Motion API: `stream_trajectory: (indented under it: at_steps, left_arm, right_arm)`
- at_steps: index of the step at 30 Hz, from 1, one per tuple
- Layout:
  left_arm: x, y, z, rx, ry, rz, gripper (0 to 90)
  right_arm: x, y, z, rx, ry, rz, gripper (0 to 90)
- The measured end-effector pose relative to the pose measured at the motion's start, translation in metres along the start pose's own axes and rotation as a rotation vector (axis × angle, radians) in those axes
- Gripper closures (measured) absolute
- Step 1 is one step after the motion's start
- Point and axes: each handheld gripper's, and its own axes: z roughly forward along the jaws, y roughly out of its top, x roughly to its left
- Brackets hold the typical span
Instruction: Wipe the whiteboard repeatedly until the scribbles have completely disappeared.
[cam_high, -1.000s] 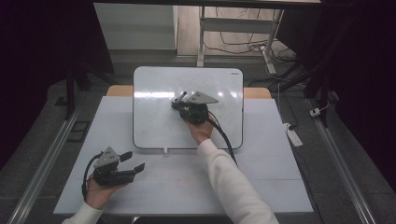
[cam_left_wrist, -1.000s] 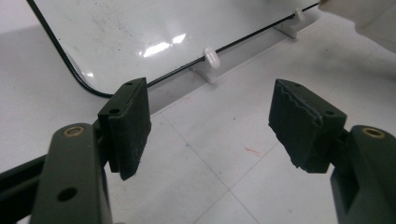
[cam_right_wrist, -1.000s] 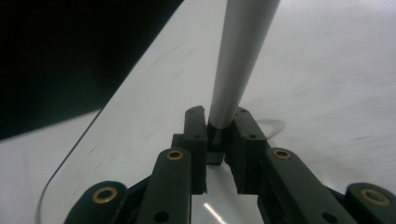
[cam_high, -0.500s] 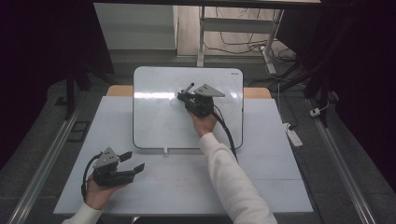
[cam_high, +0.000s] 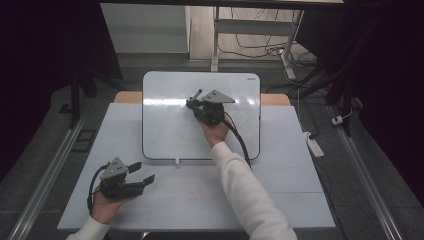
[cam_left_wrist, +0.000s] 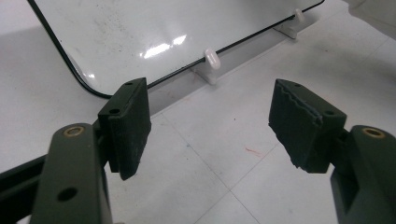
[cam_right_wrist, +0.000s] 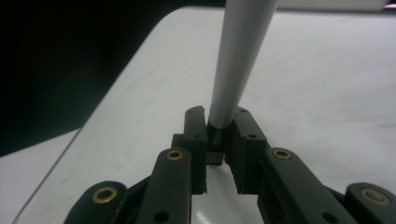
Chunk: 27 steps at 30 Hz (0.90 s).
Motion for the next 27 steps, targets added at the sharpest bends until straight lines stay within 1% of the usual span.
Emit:
stream_trajectory:
  at_steps: [1, 2, 3, 4, 5, 7, 9, 10, 11, 14, 15, 16, 17, 19, 20, 21, 22, 23, 24, 27]
  left_arm:
    - [0.0, 0.0, 0.0, 0.0, 0.0, 0.0, 30.3]
    - [0.0, 0.0, 0.0, 0.001, 0.0, 0.0, 30.3]
    - [0.0, 0.0, 0.0, 0.0, 0.0, 0.0, 30.3]
    - [-0.001, 0.0, 0.0, 0.0, 0.001, 0.002, 30.3]
    - [-0.001, 0.0, -0.001, -0.001, 0.002, 0.002, 30.3]
    - [-0.001, 0.0, -0.001, -0.003, 0.002, 0.002, 30.3]
    - [0.0, -0.001, -0.002, -0.004, 0.003, 0.001, 30.3]
    - [0.001, -0.001, -0.001, -0.005, 0.003, -0.002, 30.3]
    - [0.001, -0.001, -0.001, -0.004, 0.002, -0.004, 30.3]
    - [0.001, -0.001, -0.001, -0.004, 0.003, -0.003, 30.3]
    - [0.001, -0.001, -0.002, -0.005, 0.003, -0.001, 30.3]
    - [0.001, -0.001, -0.003, -0.007, 0.004, -0.001, 30.3]
    - [0.0, -0.001, -0.003, -0.009, 0.007, 0.0, 30.3]
    - [0.0, -0.001, -0.004, -0.011, 0.008, -0.001, 30.3]
    - [0.001, -0.001, -0.003, -0.011, 0.008, -0.001, 30.3]
    - [0.001, -0.001, -0.003, -0.01, 0.007, -0.001, 30.2]
    - [0.001, -0.001, -0.003, -0.009, 0.007, 0.0, 30.3]
    - [0.001, 0.0, -0.002, -0.008, 0.006, 0.0, 30.3]
    - [0.001, -0.001, -0.002, -0.008, 0.006, -0.001, 30.3]
    - [0.002, -0.001, -0.003, -0.01, 0.006, -0.002, 30.3]
  right_arm:
    - [0.004, -0.002, 0.002, 0.013, 0.018, -0.014, 78.4]
    - [0.01, -0.004, 0.004, 0.028, 0.035, -0.045, 78.4]
    - [0.015, -0.004, 0.007, 0.038, 0.036, -0.074, 78.4]
    - [0.015, -0.003, 0.008, 0.04, 0.034, -0.076, 78.4]
    - [0.011, -0.002, 0.008, 0.028, 0.029, -0.055, 78.4]
    - [0.003, 0.003, 0.006, -0.002, -0.008, -0.022, 78.4]
    - [-0.001, 0.003, 0.005, -0.01, -0.006, -0.001, 78.4]
    - [0.001, 0.002, 0.004, -0.004, -0.006, -0.01, 78.4]
    - [0.004, 0.001, 0.005, 0.006, 0.006, -0.022, 78.4]
    - [0.016, -0.01, 0.006, 0.058, 0.079, -0.047, 78.4]
    - [0.019, -0.011, 0.005, 0.066, 0.083, -0.064, 78.4]
    - [0.018, -0.011, 0.003, 0.069, 0.084, -0.072, 78.4]
    - [0.015, -0.01, 0.002, 0.07, 0.084, -0.065, 78.4]
    - [0.007, -0.006, -0.003, 0.058, 0.03, -0.058, 78.4]
    - [0.002, -0.004, -0.007, 0.047, 0.006, -0.047, 78.4]
    - [-0.003, -0.003, -0.01, 0.037, -0.006, -0.026, 78.4]
    - [-0.007, -0.002, -0.013, 0.035, -0.01, -0.014, 78.4]
    - [-0.008, -0.003, -0.015, 0.035, -0.014, -0.018, 78.4]
    - [-0.007, -0.004, -0.016, 0.037, -0.017, -0.024, 78.4]
    - [-0.005, -0.005, -0.021, 0.06, -0.006, -0.02, 78.4]
